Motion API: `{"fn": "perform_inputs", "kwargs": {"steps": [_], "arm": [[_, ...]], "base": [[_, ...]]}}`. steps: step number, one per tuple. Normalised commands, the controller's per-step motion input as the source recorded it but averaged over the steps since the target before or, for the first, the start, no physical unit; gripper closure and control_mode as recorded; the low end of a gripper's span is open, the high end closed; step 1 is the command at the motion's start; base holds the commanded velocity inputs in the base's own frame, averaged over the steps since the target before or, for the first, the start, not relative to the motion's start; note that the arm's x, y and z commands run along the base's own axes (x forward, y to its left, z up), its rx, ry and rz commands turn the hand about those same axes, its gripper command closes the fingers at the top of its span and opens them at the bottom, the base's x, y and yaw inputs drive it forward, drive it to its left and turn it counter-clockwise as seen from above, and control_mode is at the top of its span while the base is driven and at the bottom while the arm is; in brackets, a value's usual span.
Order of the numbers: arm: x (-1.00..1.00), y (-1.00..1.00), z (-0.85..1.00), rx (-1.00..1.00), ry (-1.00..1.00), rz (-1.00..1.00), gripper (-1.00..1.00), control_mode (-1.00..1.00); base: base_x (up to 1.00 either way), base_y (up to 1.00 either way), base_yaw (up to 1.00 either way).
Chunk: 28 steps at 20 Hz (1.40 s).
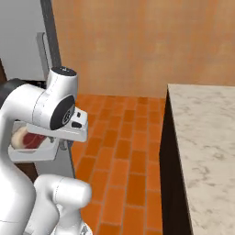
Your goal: Take the meat container that has the steak and place it on the second highest rack of the freezer. Then take the vegetable container that has the potato and lemon wedge and place it on the highest rack of the freezer.
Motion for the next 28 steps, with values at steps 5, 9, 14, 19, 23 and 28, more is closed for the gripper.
{"fn": "perform_inputs", "kwargs": {"steps": [5, 9, 14, 19, 23, 28], "arm": [[0.00, 0.00, 0.00, 0.00, 0.00, 0.00, 1.00, 1.00], [0.00, 0.00, 0.00, 0.00, 0.00, 0.00, 1.00, 1.00], [0.00, 0.00, 0.00, 0.00, 0.00, 0.00, 1.00, 1.00], [0.00, 0.00, 0.00, 0.00, 0.00, 0.00, 1.00, 1.00], [0.00, 0.00, 0.00, 0.00, 0.00, 0.00, 1.00, 1.00], [0.00, 0.00, 0.00, 0.00, 0.00, 0.00, 1.00, 1.00]], "base": [[1.00, -0.13, -0.05], [1.00, -0.49, 0.03], [1.00, -0.59, 0.17], [1.00, -0.42, 0.27], [1.00, -0.12, 0.29], [0.80, -0.08, 0.47]]}}
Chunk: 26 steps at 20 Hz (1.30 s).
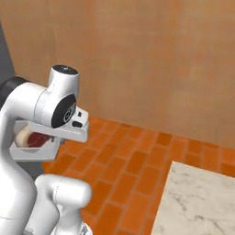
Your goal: Take the meat container that has the steak and place it on the second highest rack of the freezer. Then take the vegetable container that has the potato and lemon wedge and place it on the highest rack of the freezer.
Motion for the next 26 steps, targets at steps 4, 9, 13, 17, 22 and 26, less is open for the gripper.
{"fn": "perform_inputs", "kwargs": {"steps": [4, 9, 13, 17, 22, 26], "arm": [[0.00, 0.00, 0.00, 0.00, 0.00, 0.00, 1.00, 1.00], [0.00, 0.00, 0.00, 0.00, 0.00, 0.00, 1.00, 1.00], [0.00, 0.00, 0.00, 0.00, 0.00, 0.00, 1.00, 1.00], [0.00, 0.00, 0.00, 0.00, 0.00, 0.00, 1.00, 1.00], [0.00, 0.00, 0.00, 0.00, 0.00, 0.00, 1.00, 1.00], [0.00, 0.00, 0.00, 0.00, 0.00, 0.00, 1.00, 1.00]], "base": [[0.11, 0.00, 0.78], [0.76, -0.08, 0.66], [0.99, -0.48, 0.42], [0.54, -0.23, 0.54], [0.15, -0.05, 0.64], [0.37, -0.04, 0.60]]}}
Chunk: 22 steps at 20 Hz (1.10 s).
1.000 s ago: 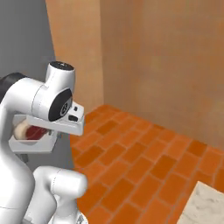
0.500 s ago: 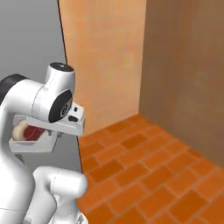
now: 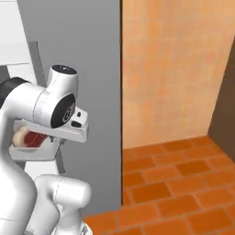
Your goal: Take the meat container that has the steak and place it on the second highest rack of the freezer. Then take the vegetable container that has the potato and lemon wedge and place it on the highest rack of the freezer.
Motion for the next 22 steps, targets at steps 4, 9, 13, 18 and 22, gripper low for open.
{"fn": "perform_inputs", "kwargs": {"steps": [4, 9, 13, 18, 22], "arm": [[0.00, 0.00, 0.00, 0.00, 0.00, 0.00, 1.00, 1.00], [0.00, 0.00, 0.00, 0.00, 0.00, 0.00, 1.00, 1.00], [0.00, 0.00, 0.00, 0.00, 0.00, 0.00, 1.00, 1.00], [0.00, 0.00, 0.00, 0.00, 0.00, 0.00, 1.00, 1.00], [0.00, 0.00, 0.00, 0.00, 0.00, 0.00, 1.00, 1.00]], "base": [[0.56, -0.06, 0.57], [0.52, 0.00, 0.60], [0.14, 0.00, 0.59], [0.86, -0.14, 0.20], [0.26, 0.01, -0.01]]}}
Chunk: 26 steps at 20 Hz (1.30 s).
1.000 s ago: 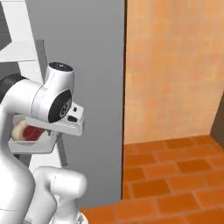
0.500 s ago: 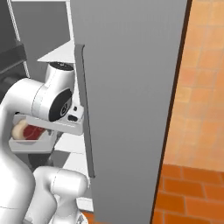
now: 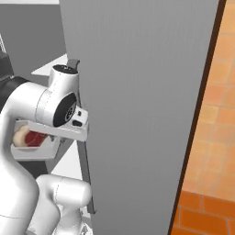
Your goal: Take the meat container that has the steak and place it on the second highest rack of the freezer. Then take the vegetable container that has the potato and lemon wedge and place it on the highest rack of the freezer.
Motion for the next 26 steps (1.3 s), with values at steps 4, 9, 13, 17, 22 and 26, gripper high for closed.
{"fn": "perform_inputs", "kwargs": {"steps": [4, 9, 13, 17, 22, 26], "arm": [[-0.54, -0.01, 0.10, 0.41, 0.04, -0.27, 1.00, -1.00], [0.09, 0.16, -0.03, 0.24, 0.02, -0.66, 1.00, -1.00], [0.35, 0.25, -0.02, 0.08, 0.02, -0.66, 1.00, -1.00], [0.34, 0.07, 0.00, 0.06, 0.07, -0.58, 1.00, -1.00], [0.64, 0.32, 0.00, 0.01, 0.18, -0.35, 1.00, -1.00], [0.87, 0.47, -0.01, 0.00, 0.20, -0.13, 1.00, -1.00]], "base": [[0.00, 0.00, 0.00], [0.00, 0.00, 0.00], [0.00, 0.00, 0.00], [0.00, 0.00, 0.00], [0.00, 0.00, 0.00], [0.00, 0.00, 0.00]]}}
